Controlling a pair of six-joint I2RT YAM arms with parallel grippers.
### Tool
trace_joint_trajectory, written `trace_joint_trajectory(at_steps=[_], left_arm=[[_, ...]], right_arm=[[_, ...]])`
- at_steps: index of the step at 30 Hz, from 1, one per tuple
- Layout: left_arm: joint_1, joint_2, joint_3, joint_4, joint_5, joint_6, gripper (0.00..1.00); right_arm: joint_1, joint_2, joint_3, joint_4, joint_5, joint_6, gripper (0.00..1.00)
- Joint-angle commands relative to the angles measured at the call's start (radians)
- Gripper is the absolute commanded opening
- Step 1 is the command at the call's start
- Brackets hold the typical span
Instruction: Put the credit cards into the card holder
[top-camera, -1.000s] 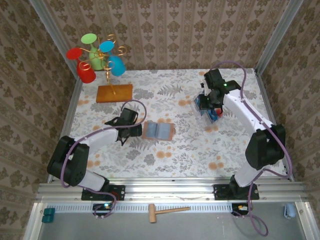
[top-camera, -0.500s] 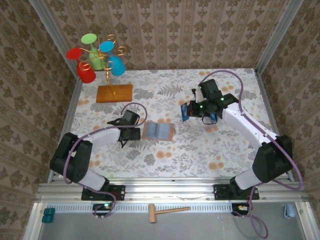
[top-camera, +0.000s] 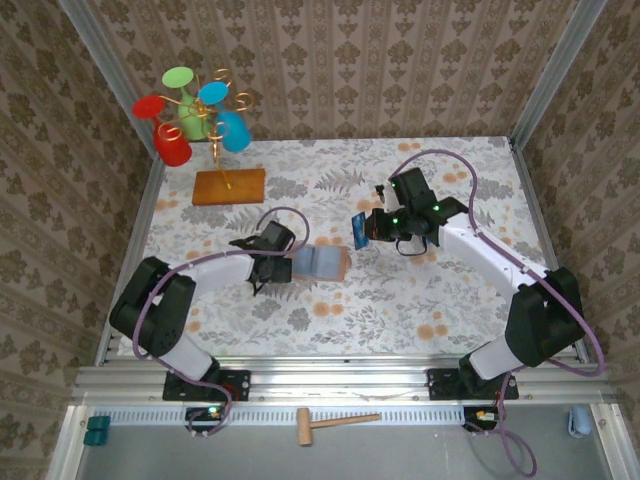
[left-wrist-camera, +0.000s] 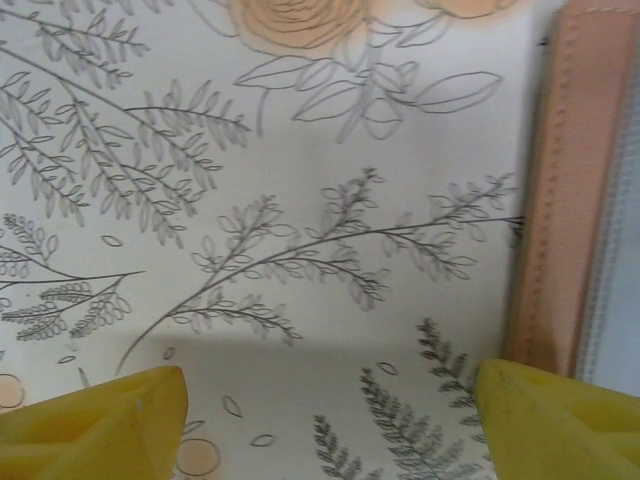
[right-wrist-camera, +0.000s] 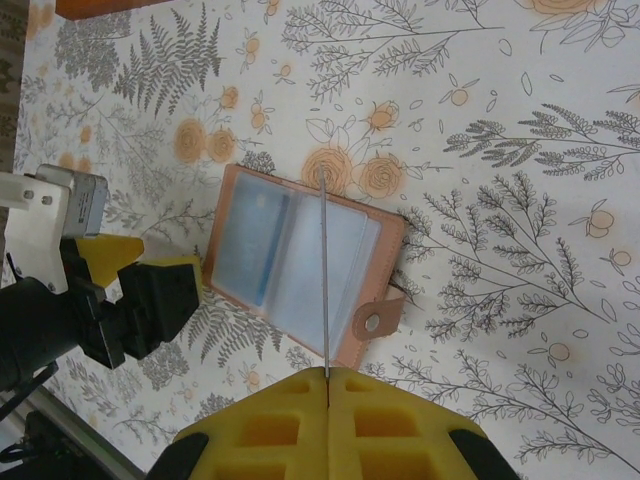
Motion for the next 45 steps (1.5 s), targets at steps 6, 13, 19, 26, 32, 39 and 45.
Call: trace_joint_trajectory(at_steps=[6, 13, 19, 26, 32, 39, 45], left_arm=[[-0.034, 0.006, 0.041, -0.064, -0.031, -0.048, 0.77], [-0.014, -0.065, 0.058, -0.068, -0.011, -0.002, 0.78], [0.029, -0.042, 0.096, 0.014, 0.079, 0.103, 0.79], [0.036, 0.041, 0.135, 0.062, 0.128, 0.155, 0.78], [0.034, 0.066, 0.117, 0.079, 0.101, 0.159, 0.78], [0.035, 0.083, 0.095, 0.086, 0.083, 0.171, 0.78], [0.029, 0.088, 0.074, 0.1, 0.081, 0.175, 0.78]], right_arm=[[0.012, -0.004, -0.043, 0.066, -0.041, 0.024, 0.0], [0.044, -0.014, -0.119, 0.217, -0.058, 0.1, 0.0], [0.096, 0.015, -0.2, 0.394, -0.022, 0.204, 0.0], [0.13, 0.054, -0.307, 0.601, 0.017, 0.325, 0.0], [0.164, 0.079, -0.352, 0.684, 0.075, 0.377, 0.0], [0.193, 0.11, -0.382, 0.774, 0.093, 0.407, 0.0], [0.203, 0.148, -0.375, 0.799, 0.078, 0.412, 0.0]])
